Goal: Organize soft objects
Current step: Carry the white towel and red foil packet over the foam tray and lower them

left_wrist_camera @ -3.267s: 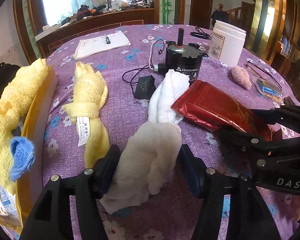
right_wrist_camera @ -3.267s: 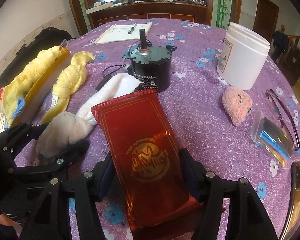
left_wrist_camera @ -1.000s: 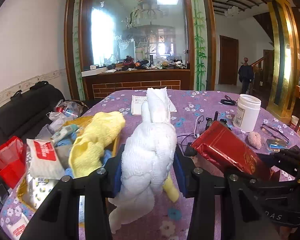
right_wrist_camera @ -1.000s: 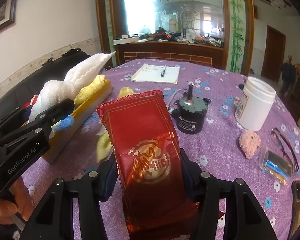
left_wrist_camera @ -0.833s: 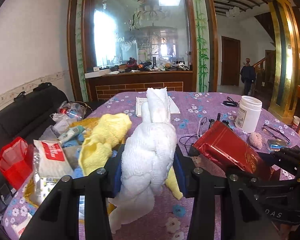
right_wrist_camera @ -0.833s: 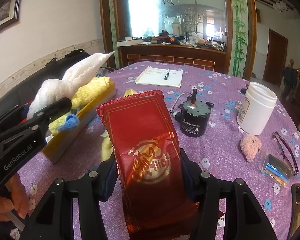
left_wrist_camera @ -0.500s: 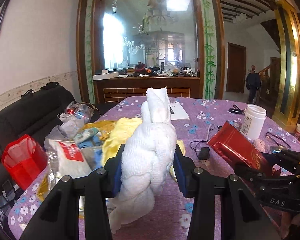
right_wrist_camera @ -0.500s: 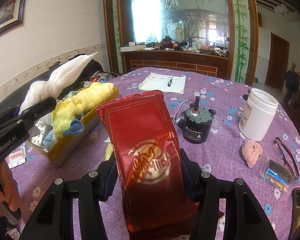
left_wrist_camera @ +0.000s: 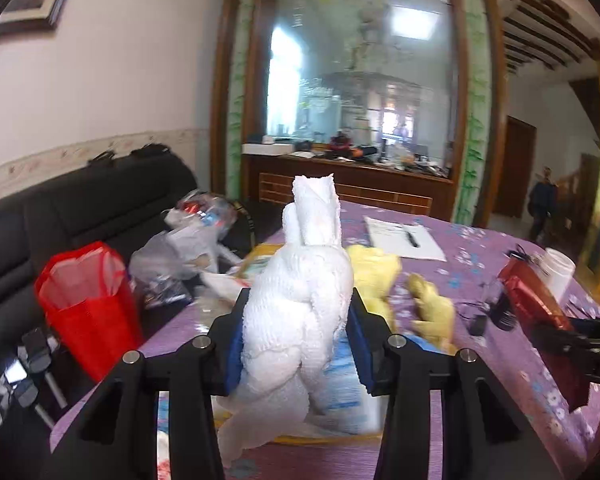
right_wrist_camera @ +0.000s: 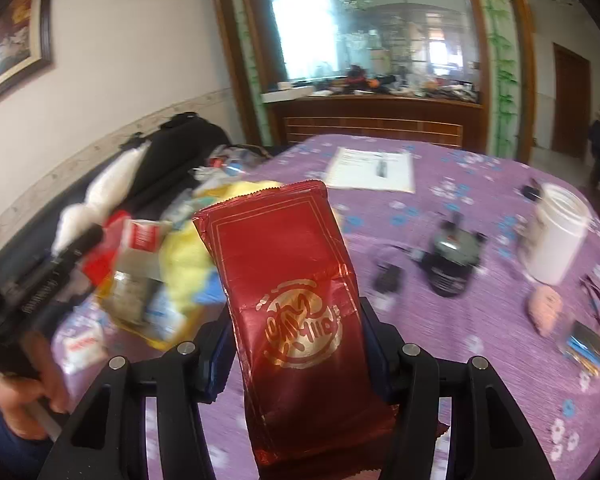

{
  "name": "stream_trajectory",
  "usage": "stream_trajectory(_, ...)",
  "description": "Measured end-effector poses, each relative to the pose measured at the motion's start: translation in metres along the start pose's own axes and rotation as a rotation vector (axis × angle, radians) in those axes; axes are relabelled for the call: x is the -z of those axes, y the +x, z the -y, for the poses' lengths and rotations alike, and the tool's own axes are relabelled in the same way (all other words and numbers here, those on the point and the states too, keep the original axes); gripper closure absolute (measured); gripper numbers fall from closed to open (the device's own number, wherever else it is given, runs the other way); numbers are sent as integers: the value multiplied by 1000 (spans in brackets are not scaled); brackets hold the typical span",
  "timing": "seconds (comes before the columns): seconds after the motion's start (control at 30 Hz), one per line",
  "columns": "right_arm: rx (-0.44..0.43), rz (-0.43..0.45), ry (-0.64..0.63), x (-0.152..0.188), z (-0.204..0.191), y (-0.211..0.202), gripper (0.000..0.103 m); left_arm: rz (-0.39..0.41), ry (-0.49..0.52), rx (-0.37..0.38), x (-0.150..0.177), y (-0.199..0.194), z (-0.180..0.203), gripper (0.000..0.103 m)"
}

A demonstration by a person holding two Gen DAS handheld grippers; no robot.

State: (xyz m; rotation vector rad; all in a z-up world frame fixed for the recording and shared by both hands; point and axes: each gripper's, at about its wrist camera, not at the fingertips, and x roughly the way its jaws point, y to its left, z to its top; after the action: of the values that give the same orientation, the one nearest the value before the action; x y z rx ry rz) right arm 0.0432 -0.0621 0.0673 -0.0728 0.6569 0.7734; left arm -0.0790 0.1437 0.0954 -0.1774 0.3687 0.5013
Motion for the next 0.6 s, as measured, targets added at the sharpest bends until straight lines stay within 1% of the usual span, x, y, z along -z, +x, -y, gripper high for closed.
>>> stream_trajectory(0.13,-51,-2,-8,-21,-32,11,43,-7,-25,-18,0,3,-19,59)
stream_trajectory(0.27,-89,-2,-16,-41,-64,27,43,-16,-27,-17,2,7,-26,59)
stream_trajectory(0.37,-82,-3,-31,-50,-82,41,43,-23,-13,-26,4,12,-26,59)
stream_trajectory(0.47,-78,-27,-21,-56,-92,60,43,-42,9,-39,8,23,-21,59)
stream_trajectory(0.6,-72,-63,21,-62,-93,85,43,-80,5,-41,13,39,-23,59)
